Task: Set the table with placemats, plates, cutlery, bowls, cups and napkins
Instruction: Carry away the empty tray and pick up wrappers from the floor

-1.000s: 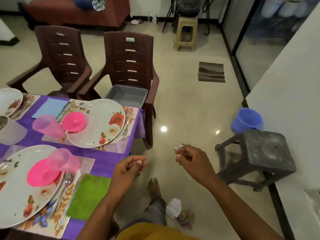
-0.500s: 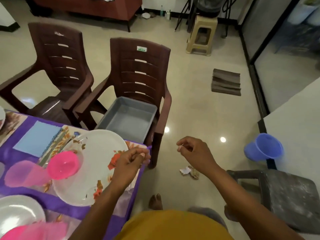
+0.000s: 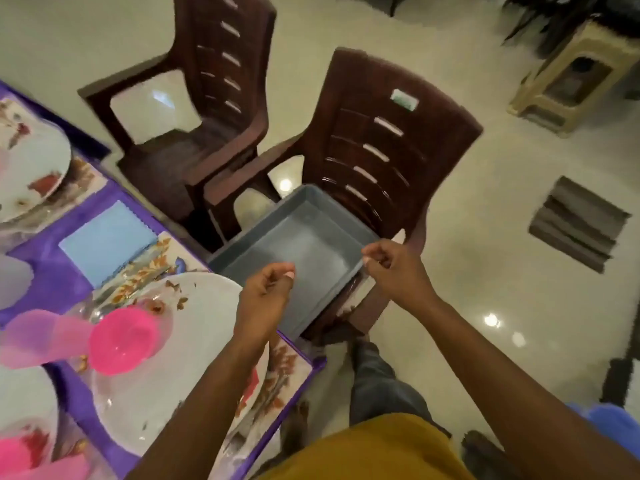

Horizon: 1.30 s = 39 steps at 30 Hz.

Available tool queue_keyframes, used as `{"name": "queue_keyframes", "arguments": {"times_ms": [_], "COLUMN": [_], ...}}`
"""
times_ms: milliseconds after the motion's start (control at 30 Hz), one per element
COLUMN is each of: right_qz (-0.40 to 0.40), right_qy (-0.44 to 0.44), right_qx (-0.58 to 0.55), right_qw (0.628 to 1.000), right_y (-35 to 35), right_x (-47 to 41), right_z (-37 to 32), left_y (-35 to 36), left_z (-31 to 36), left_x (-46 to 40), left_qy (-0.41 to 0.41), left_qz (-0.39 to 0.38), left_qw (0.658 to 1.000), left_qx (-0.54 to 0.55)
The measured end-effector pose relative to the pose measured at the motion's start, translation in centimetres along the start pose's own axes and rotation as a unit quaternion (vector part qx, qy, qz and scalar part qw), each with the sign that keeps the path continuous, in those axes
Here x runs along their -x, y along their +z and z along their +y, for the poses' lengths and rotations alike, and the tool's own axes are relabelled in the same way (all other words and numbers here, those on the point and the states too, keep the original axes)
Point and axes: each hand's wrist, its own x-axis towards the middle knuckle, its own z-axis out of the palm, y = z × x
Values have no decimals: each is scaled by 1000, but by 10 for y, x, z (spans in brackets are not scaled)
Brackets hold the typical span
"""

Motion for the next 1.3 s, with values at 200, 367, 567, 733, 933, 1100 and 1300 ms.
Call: {"name": "queue_keyframes", "arguments": {"times_ms": [200, 367, 567, 733, 933, 1100, 1300], "right_qz": [-110, -196, -232, -240, -261, -265, -255], "right_qy": [-17, -13, -9, -8, 21, 26, 40], "right_qx": [27, 68, 148, 198, 202, 181, 152], "right_qw": [993, 978, 961, 950, 944, 947, 954], "right_y": [6, 21, 53, 77, 108, 118, 112], "right_x": [-114, -186, -269, -324, -364, -376, -380], "right_z": [13, 25, 58, 86, 118, 132, 135], "left_y": [39, 53, 61, 68, 72, 65, 57], "left_z": [-13, -30, -72, -135, -155, -182, -187], "left_x": [-58, -89, -135, -184, -221, -228, -231], "left_qy": [-148, -258, -367, -449, -470, -496, -495], "left_qz": [117, 179, 223, 269, 340, 367, 412], "left_qw": [982, 949, 902, 851, 814, 786, 762], "left_qx": [14, 21, 37, 36, 20, 45, 68]}}
